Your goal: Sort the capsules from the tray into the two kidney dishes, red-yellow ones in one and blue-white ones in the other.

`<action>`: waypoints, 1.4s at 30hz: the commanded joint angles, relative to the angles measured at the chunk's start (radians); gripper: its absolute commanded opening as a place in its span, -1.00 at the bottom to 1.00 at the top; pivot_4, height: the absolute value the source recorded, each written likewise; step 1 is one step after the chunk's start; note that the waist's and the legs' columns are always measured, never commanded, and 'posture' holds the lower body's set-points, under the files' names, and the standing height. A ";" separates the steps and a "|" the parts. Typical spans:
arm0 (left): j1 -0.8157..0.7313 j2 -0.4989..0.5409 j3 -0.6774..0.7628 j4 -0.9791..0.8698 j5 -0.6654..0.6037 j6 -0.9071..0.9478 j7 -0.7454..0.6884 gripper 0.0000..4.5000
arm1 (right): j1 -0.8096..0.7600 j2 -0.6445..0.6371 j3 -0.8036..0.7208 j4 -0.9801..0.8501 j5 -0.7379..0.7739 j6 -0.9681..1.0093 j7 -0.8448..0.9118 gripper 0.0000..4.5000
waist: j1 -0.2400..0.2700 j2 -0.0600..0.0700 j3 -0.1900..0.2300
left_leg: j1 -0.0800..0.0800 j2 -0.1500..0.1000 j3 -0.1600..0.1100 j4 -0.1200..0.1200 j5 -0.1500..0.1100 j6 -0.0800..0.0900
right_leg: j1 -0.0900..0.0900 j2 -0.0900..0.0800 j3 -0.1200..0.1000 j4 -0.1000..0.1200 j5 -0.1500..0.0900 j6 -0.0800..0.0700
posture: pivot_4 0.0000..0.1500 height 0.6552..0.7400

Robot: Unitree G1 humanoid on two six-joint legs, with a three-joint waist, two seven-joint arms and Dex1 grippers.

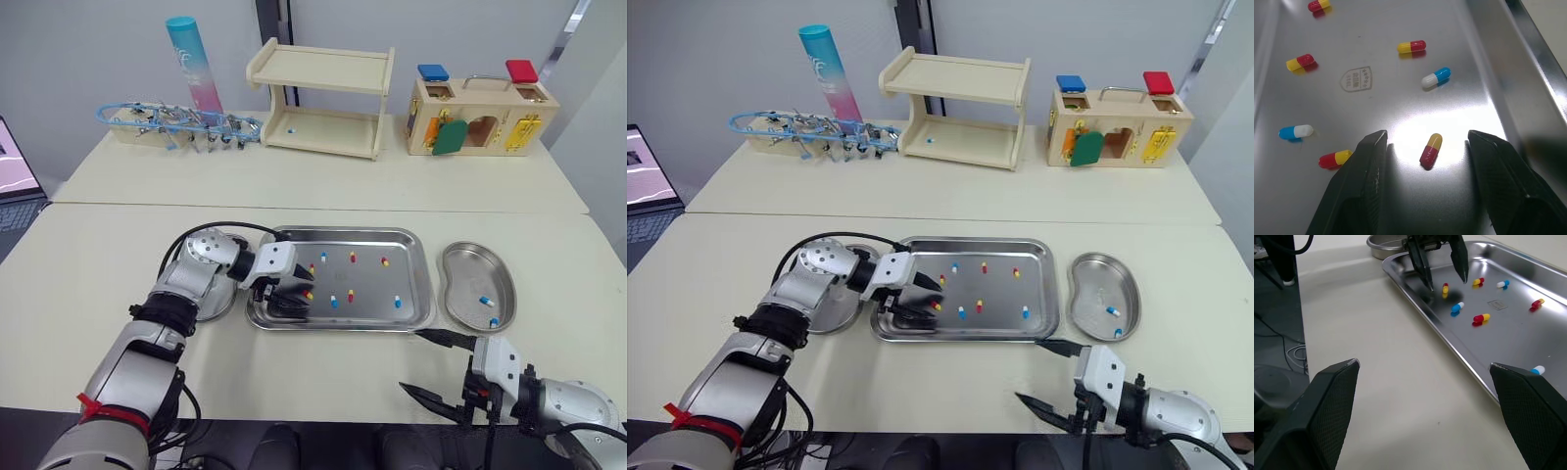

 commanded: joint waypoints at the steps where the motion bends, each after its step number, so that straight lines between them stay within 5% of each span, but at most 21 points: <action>1: -0.017 -0.003 -0.001 0.006 0.012 -0.020 -0.008 0.19 | -0.007 0.007 -0.024 -0.008 0.009 -0.026 -0.016 1.00 | 0.000 0.000 0.000 | 0.000 0.000 0.000 0.000 0.000 0.000 | 0.000 0.000 0.000 0.000 0.000 0.000 | 1.00 1.00; 8: -0.011 -0.005 -0.015 0.031 0.040 -0.043 -0.012 0.19 | -0.025 -0.002 -0.028 -0.011 0.022 -0.007 -0.023 1.00 | 0.001 0.000 0.000 | 0.000 0.000 0.000 0.000 0.000 0.000 | 0.000 0.000 0.000 0.000 0.000 0.000 | 1.00 1.00; 11: 0.002 -0.009 -0.020 0.019 0.042 -0.043 -0.012 -0.05 | -0.029 -0.003 -0.030 -0.014 0.027 0.002 -0.024 1.00 | 0.001 0.000 0.000 | 0.000 0.000 0.000 0.000 0.000 0.000 | 0.001 0.000 0.000 0.000 0.000 0.000 | 1.00 1.00; 18: 0.023 -0.012 -0.029 -0.004 0.050 -0.034 -0.012 -0.99 | -0.032 -0.005 -0.031 -0.024 0.031 0.016 -0.022 1.00 | 0.001 0.000 0.000 | 0.001 0.000 0.000 0.001 0.000 0.000 | 0.001 0.000 0.000 0.000 0.000 0.000 | 1.00 1.00; 32: 0.082 0.061 0.083 -0.298 -0.084 0.217 0.004 -0.99 | -0.040 0.006 -0.017 0.002 0.008 -0.007 -0.037 1.00 | 0.000 0.000 0.000 | 0.000 0.000 -0.001 0.002 0.000 0.000 | 0.001 0.000 0.000 0.001 0.000 0.000 | 1.00 1.00; 42: 0.257 0.247 0.332 -0.632 -0.242 0.551 0.154 -0.99 | -0.097 0.025 0.009 0.023 0.007 -0.019 -0.032 1.00 | -0.015 0.000 0.000 | 0.000 0.000 -0.001 0.001 0.000 0.000 | 0.001 0.000 0.000 0.001 0.000 0.000 | 1.00 1.00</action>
